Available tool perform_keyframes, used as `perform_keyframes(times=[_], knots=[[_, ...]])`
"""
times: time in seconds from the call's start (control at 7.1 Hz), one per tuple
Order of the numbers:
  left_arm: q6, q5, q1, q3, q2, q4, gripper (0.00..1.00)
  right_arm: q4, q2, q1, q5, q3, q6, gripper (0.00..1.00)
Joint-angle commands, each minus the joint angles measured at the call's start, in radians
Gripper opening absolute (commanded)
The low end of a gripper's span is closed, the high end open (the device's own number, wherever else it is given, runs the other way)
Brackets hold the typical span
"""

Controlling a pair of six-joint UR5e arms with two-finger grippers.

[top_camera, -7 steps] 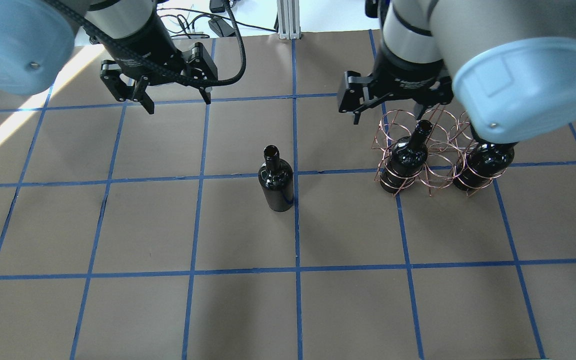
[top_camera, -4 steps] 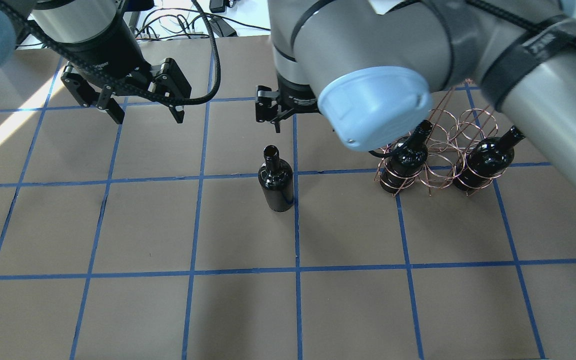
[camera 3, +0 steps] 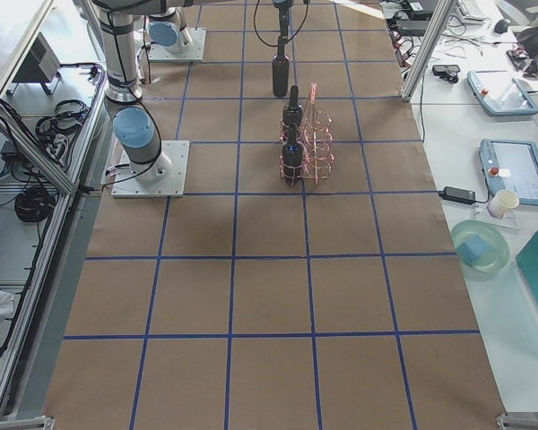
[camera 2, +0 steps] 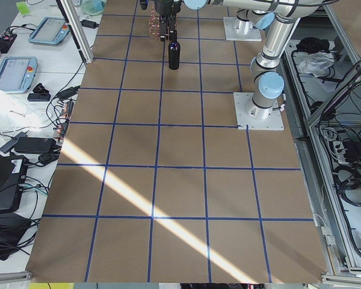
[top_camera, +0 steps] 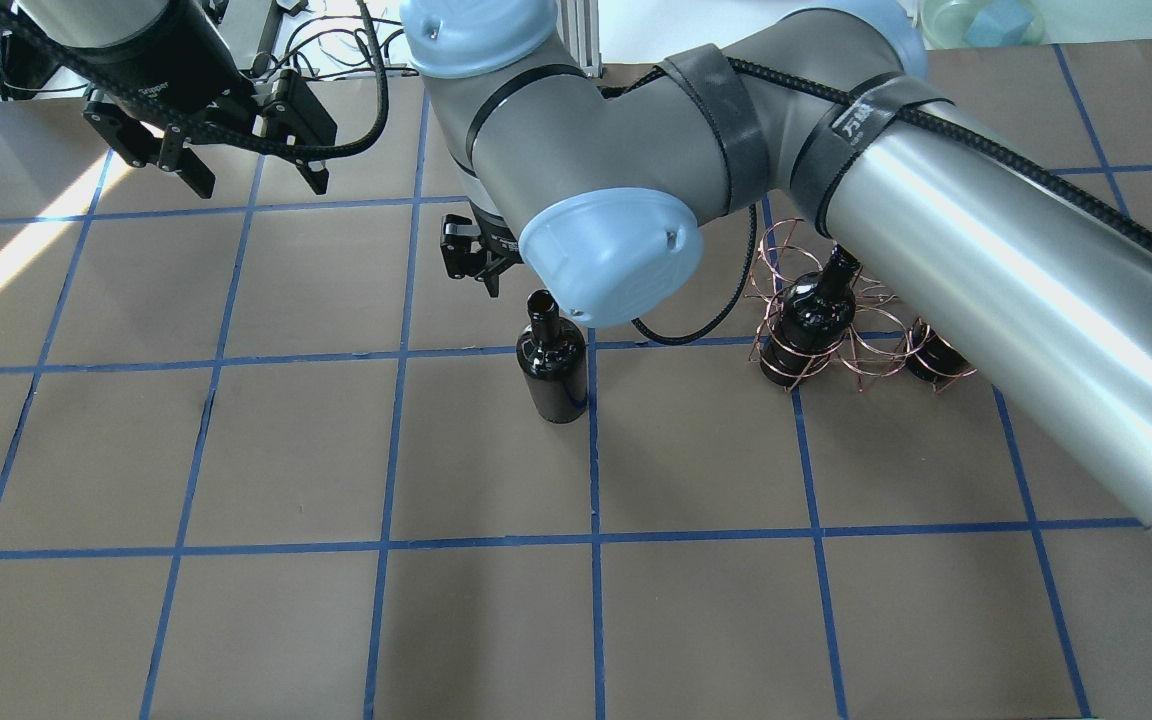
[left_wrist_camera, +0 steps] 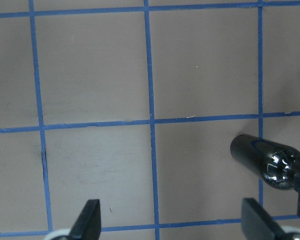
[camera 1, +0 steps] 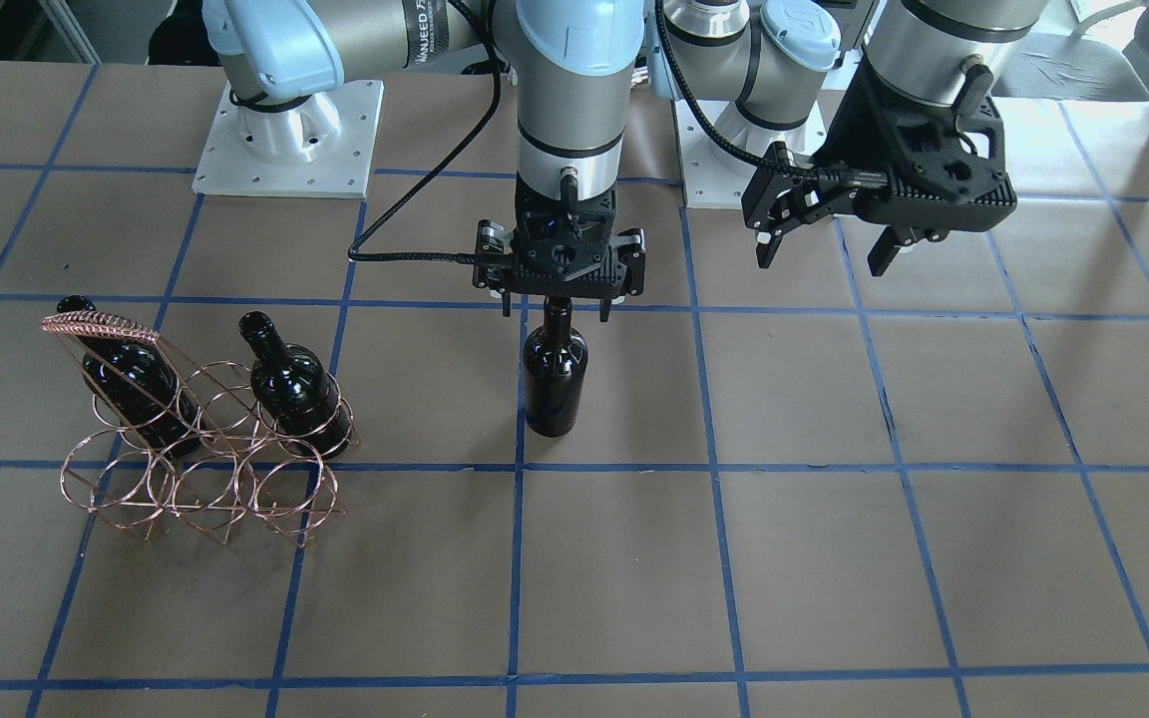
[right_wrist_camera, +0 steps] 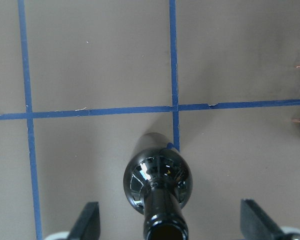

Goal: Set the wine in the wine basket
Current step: 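Grasp the standing bottle by its neck with the right gripper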

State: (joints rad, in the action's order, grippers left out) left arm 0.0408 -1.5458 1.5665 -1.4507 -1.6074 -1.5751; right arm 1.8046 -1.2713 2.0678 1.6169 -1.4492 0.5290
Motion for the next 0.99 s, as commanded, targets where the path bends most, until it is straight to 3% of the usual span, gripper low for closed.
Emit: perform_keyframes(times=[0.0, 0.28, 0.56, 0.85], knots=[[0.014, 0.001, 0.010, -0.020, -0.006, 0.045, 1.00, 0.004, 0.009, 0.001, -0.006, -0.057, -0.003, 0.98], [0.011, 0.001, 0.015, -0.028, 0.003, 0.046, 1.00, 0.019, 0.010, 0.001, -0.005, -0.071, -0.015, 0.81], [0.011, -0.004, 0.015, -0.028, 0.007, 0.046, 1.00, 0.068, 0.012, 0.001, -0.011, -0.073, -0.029, 0.49], [0.010, -0.004, 0.014, -0.028, 0.011, 0.046, 1.00, 0.059, 0.013, 0.001, -0.052, -0.077, -0.029, 0.33]])
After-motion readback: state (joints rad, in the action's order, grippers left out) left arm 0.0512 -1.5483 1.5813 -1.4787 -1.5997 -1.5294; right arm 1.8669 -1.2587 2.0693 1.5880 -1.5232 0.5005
